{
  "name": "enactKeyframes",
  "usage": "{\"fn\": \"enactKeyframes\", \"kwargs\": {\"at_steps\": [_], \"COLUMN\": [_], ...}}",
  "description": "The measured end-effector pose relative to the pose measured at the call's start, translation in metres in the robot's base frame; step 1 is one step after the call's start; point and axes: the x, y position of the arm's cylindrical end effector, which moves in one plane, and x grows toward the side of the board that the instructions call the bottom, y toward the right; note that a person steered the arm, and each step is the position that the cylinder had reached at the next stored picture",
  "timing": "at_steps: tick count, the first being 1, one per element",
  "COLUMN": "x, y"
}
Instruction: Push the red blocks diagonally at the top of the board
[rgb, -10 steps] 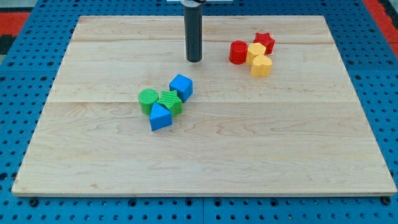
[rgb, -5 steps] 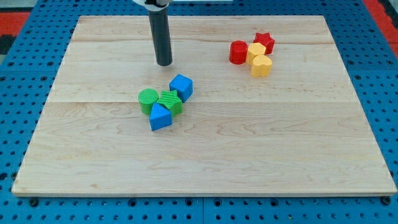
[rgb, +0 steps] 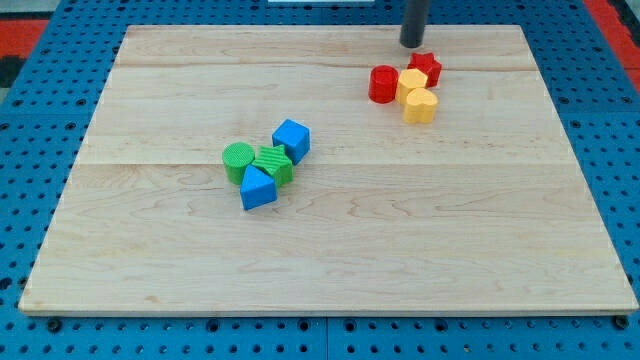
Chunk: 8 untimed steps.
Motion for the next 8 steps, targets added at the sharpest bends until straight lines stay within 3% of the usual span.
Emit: {"fn": "enactKeyframes", "kwargs": {"at_steps": [1, 2, 3, 4, 5, 7, 8], "x": [0.023, 0.068, 0.073, 0.076, 0.078, 0.114, 0.099], "y": [0.03, 0.025, -0.002, -0.087, -0.093, -0.16, -0.148]}}
